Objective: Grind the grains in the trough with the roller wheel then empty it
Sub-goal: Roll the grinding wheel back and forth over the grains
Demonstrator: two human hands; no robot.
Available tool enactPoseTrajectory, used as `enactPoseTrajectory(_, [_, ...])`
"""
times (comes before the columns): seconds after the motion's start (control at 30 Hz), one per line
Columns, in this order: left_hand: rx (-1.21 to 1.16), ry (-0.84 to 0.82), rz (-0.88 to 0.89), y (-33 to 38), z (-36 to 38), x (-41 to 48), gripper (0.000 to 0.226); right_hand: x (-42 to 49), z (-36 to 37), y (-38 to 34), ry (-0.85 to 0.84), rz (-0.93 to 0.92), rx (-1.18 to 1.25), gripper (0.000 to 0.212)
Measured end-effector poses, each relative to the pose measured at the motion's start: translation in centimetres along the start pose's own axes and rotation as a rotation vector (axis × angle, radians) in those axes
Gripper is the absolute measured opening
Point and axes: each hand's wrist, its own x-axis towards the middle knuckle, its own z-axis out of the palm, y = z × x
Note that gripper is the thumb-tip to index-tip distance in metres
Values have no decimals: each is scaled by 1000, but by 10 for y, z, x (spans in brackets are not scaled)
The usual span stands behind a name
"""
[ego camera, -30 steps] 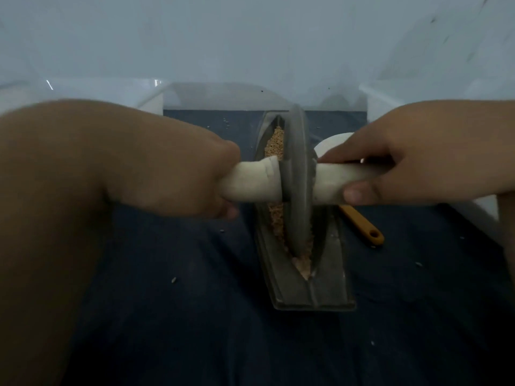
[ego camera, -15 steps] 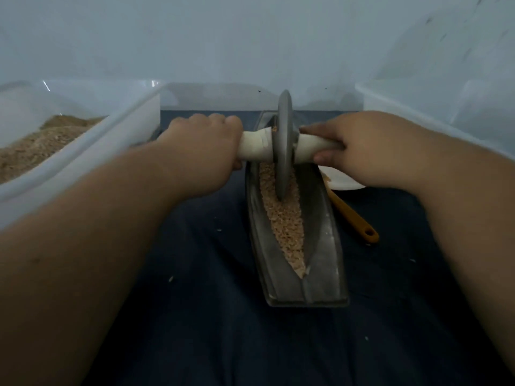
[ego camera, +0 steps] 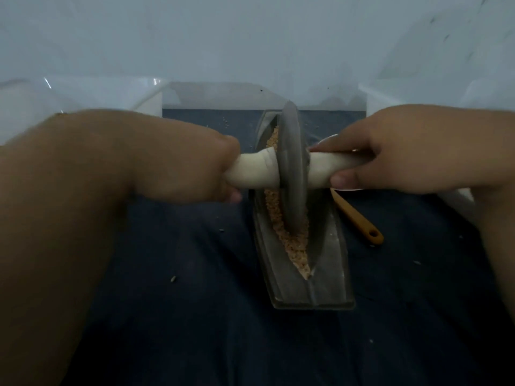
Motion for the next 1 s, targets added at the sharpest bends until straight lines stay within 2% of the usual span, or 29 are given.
enactPoseTrajectory(0.1, [-67,-143,5,6,-11,-19,48,-14,-11,-12,-86,-47,62,45])
enactPoseTrajectory(0.23, [-132,-151,33,4,-16,-22,49,-20,-17,-15,-165,-62,120,54])
enactPoseTrajectory(0.27, [-145,-144,34,4,-15,-20,48,-19,-15,-14,-180,-64,125,51])
enactPoseTrajectory(0.37, [-155,-96,24,-1,-6,-6,41,-7,-5,-8,-139,-19,114,24])
enactPoseTrajectory(0.43, [-116,14,22,-7,6,12,33,4,5,-1,-46,32,96,33])
enactPoseTrajectory(0.5, [-75,216,-11,-10,18,28,30,17,19,8,71,70,67,40])
enactPoseTrajectory(0.6, [77,506,-89,-8,33,48,39,33,38,18,243,117,16,51])
enactPoseTrajectory(0.7, [88,566,-142,-7,39,55,46,40,47,23,377,117,-76,55])
enactPoseTrajectory(0.87, [23,467,-113,-10,37,48,45,36,45,20,373,79,-131,57])
enactPoseTrajectory(1.0, [-12,196,-37,-7,16,23,41,21,24,10,163,51,-81,60])
